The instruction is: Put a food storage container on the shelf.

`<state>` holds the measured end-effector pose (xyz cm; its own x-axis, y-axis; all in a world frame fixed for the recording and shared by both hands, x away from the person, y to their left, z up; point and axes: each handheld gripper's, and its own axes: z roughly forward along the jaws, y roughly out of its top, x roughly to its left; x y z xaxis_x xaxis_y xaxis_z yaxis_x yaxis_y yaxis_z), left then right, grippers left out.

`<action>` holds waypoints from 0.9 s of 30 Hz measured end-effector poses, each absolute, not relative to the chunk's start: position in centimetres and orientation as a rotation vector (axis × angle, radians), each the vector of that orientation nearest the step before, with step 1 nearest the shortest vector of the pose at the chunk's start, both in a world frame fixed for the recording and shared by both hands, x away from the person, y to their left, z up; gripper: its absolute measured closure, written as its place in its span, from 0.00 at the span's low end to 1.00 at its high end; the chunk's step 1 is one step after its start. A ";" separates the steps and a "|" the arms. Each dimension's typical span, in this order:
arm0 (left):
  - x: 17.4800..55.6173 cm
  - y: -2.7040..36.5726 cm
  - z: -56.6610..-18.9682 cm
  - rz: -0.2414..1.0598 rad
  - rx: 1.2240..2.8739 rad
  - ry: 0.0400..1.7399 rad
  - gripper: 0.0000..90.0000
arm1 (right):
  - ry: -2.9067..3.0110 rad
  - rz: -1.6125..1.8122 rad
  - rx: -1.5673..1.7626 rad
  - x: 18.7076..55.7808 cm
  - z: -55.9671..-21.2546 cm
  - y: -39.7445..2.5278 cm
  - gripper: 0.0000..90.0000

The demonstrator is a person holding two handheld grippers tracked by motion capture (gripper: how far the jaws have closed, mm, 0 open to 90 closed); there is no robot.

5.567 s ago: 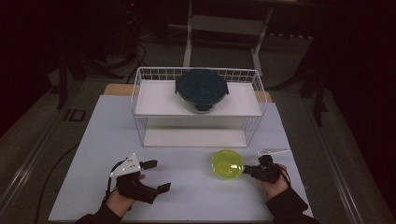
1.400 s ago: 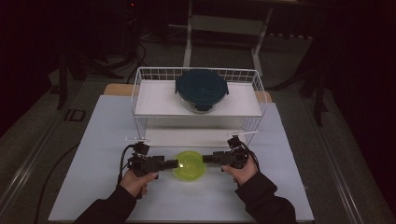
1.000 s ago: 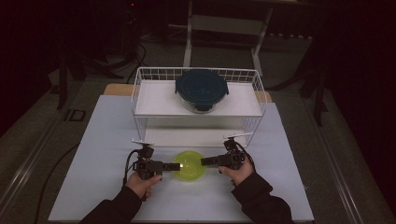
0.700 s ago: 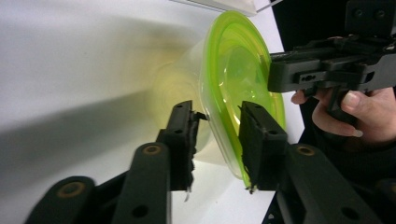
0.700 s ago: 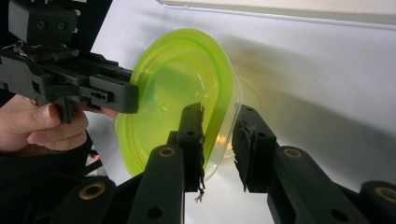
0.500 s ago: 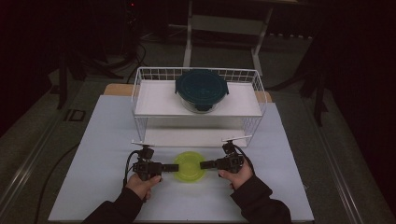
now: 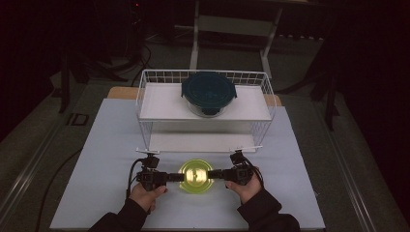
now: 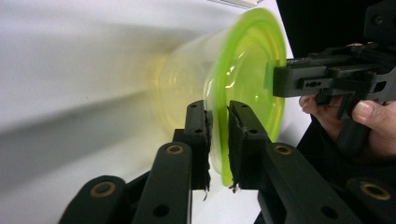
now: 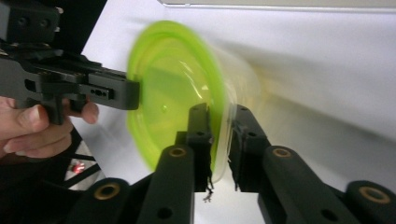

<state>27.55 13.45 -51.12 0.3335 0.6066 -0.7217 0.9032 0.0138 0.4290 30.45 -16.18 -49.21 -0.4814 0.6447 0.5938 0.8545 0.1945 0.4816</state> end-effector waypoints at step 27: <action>26.7 13.2 -45.4 -0.314 1.684 1.198 0.89 | -2.307 -1.411 -1.362 27.9 -43.3 -17.3 0.89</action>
<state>26.69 13.20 -45.37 0.4744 0.5606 -0.6787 0.8216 -0.0050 0.5701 27.85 -17.30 -43.32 -0.5904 0.6304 0.5040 0.7360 0.1641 0.6568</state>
